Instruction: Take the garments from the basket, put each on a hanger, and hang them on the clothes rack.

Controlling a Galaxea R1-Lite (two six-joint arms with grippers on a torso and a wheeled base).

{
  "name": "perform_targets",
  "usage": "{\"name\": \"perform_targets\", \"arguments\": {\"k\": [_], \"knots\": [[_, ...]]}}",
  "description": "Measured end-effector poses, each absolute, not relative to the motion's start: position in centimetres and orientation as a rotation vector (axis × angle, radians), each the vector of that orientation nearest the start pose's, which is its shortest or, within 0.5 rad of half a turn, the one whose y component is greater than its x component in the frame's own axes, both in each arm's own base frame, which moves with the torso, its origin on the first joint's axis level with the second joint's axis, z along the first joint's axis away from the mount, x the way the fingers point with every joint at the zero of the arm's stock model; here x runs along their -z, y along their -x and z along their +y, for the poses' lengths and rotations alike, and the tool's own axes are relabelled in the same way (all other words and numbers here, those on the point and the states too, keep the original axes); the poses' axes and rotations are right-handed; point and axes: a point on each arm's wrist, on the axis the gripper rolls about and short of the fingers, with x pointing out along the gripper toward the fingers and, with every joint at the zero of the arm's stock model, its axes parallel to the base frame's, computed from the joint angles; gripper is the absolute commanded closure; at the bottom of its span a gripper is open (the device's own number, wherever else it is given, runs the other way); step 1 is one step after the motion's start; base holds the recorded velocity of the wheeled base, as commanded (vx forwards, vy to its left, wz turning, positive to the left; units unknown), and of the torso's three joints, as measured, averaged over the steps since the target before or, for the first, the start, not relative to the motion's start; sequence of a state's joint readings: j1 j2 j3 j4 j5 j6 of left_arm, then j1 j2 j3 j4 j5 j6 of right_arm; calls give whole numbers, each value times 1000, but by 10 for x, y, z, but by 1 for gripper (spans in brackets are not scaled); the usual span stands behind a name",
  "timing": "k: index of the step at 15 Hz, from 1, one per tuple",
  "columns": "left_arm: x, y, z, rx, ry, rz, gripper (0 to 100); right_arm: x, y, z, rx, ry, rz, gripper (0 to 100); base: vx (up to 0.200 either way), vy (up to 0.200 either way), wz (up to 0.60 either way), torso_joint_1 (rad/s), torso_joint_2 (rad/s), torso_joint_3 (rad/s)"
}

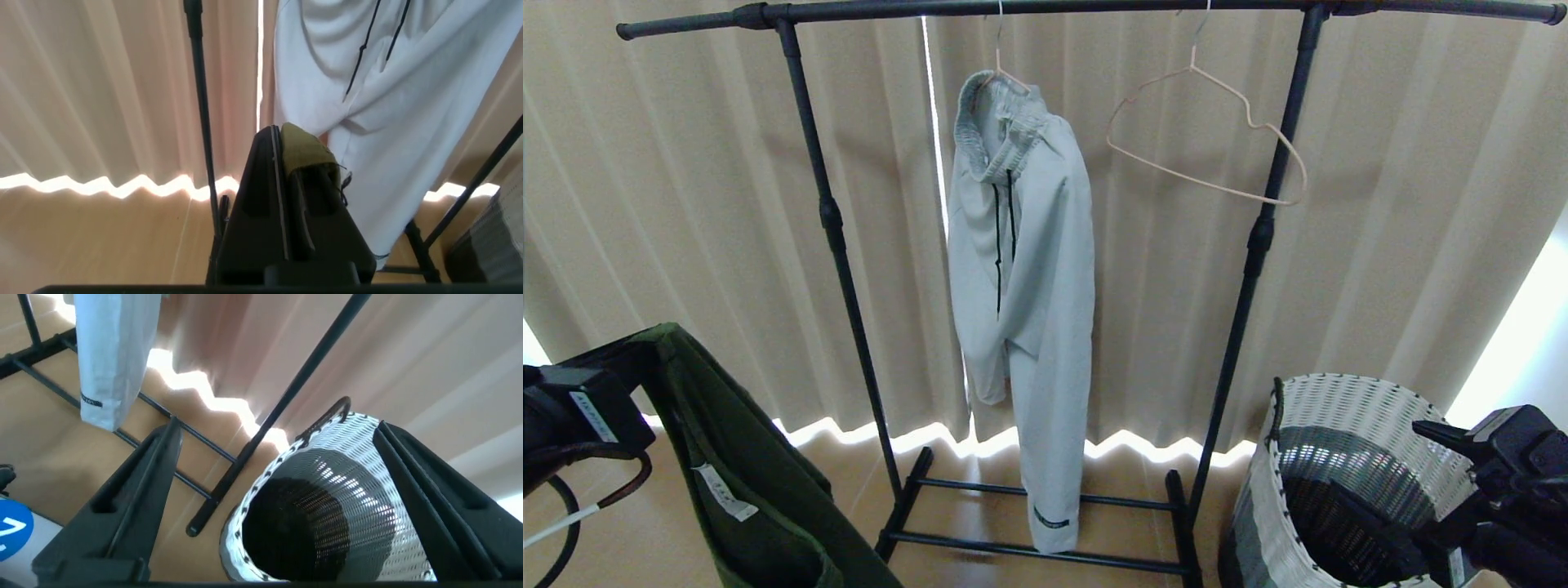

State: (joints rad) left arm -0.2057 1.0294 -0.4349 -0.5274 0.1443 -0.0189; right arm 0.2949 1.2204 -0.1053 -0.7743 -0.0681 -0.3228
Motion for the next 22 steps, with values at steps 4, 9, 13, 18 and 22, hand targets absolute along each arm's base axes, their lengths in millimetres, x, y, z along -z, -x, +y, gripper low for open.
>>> {"name": "perform_targets", "arguments": {"k": [4, 9, 13, 18, 22], "knots": [[-211, -135, -26, 121, 6, 88, 100, -126, -135, 34, -240, 372, 294, 0, 0, 0, 0, 65, -138, -82], [-206, -135, -27, 126, -5, 107, 100, -130, -137, 34, -231, 366, 280, 0, 0, 0, 0, 172, -387, -250], [-204, -135, -27, 127, -8, 117, 100, -130, -138, 34, -231, 364, 278, 0, 0, 0, 0, 118, -517, -252], [-203, -137, -27, 132, -18, 126, 100, -130, -138, 34, -233, 364, 281, 0, 0, 0, 0, 314, -465, -256], [-201, -137, -28, 132, -20, 133, 100, -129, -138, 34, -234, 364, 284, 0, 0, 0, 0, 240, -496, -256]]}}
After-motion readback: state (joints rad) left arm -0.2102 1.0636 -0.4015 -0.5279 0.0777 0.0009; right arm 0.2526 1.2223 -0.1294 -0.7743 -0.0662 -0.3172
